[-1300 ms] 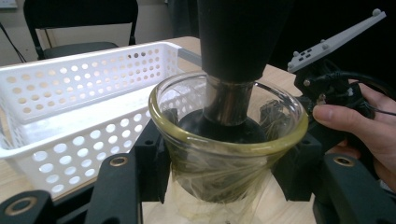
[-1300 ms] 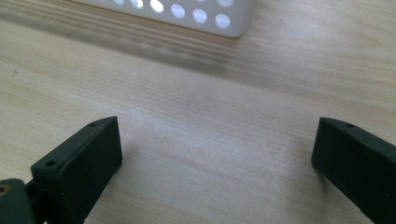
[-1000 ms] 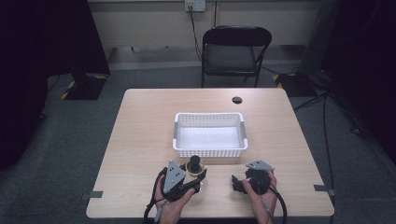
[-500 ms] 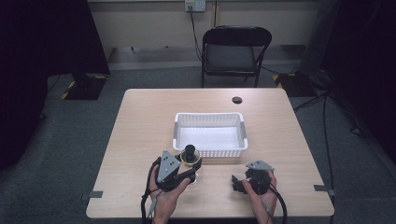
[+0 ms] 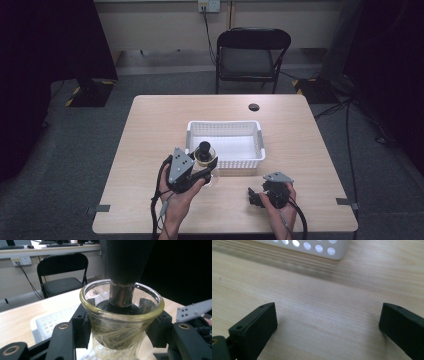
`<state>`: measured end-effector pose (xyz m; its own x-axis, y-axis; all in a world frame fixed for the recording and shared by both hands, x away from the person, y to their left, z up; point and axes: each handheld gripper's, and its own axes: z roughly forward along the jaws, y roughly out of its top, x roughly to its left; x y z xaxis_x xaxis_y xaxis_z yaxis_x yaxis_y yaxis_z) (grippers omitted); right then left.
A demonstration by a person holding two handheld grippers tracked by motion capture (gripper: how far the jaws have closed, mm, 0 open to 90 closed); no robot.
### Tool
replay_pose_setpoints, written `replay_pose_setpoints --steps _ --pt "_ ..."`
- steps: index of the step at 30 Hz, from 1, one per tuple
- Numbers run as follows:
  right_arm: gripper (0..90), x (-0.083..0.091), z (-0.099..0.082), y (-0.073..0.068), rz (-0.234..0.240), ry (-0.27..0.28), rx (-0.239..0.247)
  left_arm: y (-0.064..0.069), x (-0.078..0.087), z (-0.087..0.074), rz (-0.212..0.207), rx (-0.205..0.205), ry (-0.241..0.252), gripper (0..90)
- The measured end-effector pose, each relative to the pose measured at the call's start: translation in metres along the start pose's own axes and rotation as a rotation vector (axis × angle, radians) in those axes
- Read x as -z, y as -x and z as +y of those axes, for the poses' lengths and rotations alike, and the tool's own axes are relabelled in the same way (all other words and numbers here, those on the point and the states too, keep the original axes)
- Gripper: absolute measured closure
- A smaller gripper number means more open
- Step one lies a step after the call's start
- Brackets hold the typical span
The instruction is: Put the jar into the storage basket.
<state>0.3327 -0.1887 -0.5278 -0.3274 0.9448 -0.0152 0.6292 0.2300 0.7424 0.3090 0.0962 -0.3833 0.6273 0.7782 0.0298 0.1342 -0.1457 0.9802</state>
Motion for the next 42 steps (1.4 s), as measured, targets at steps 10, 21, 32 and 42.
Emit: replay_pose_setpoints --steps 10,21,32,42 --pt "0.6 0.000 0.000 0.000 0.001 -0.001 0.001 -0.008 -0.022 0.020 -0.003 -0.022 0.012 46.0" --pt "0.6 0.000 0.000 0.000 0.001 -0.001 0.001 -0.017 -0.047 0.032 -0.015 -0.025 -0.004 46.0" --pt "0.6 0.000 0.000 0.000 0.001 -0.001 0.001 -0.031 -0.082 0.033 0.010 -0.019 -0.041 46.0" --pt "0.7 0.000 0.000 0.000 0.001 -0.001 0.002 -0.039 -0.110 0.023 0.019 0.016 -0.086 46.0"
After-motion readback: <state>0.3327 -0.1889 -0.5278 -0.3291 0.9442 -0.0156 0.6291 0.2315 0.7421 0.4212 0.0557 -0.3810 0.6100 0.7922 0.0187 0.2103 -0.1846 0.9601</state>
